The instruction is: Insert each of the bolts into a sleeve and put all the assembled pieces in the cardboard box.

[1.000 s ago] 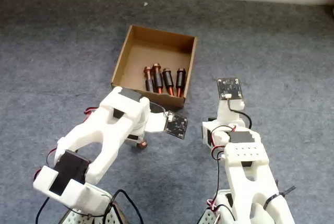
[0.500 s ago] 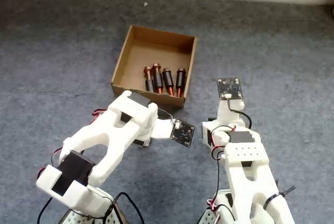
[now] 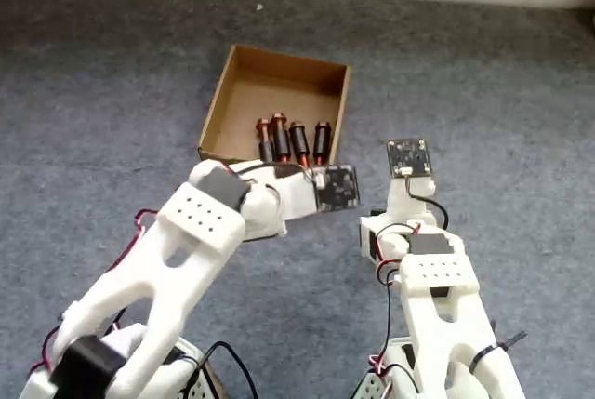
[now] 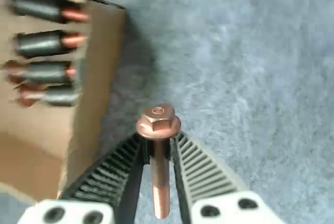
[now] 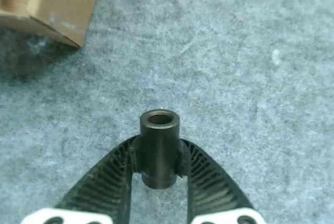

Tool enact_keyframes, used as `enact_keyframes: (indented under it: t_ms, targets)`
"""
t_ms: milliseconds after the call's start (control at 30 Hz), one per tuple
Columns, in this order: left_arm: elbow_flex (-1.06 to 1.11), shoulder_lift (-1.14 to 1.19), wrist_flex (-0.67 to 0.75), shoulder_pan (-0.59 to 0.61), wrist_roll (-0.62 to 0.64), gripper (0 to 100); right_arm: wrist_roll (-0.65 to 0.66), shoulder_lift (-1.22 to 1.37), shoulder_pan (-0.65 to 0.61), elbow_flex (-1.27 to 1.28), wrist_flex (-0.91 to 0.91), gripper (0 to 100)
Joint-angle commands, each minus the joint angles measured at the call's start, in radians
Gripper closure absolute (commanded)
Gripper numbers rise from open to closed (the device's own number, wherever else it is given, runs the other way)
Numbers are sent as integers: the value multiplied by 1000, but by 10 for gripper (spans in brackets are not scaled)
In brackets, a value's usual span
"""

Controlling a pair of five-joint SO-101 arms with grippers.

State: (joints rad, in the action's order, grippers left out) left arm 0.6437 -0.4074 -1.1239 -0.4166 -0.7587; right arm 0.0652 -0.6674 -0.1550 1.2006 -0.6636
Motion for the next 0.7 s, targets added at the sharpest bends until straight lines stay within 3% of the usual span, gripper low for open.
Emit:
enact_keyframes:
  t_ms: [0, 167, 667]
  targets:
    - [-8, -136, -3, -8, 167, 995, -9, -39, 12, -15, -51, 992]
    - [16, -274, 3, 41, 327, 995, -9, -131, 12, -18, -74, 992]
    - [262, -857, 49, 44, 600, 995, -74, -840, -85, 170, -174, 993]
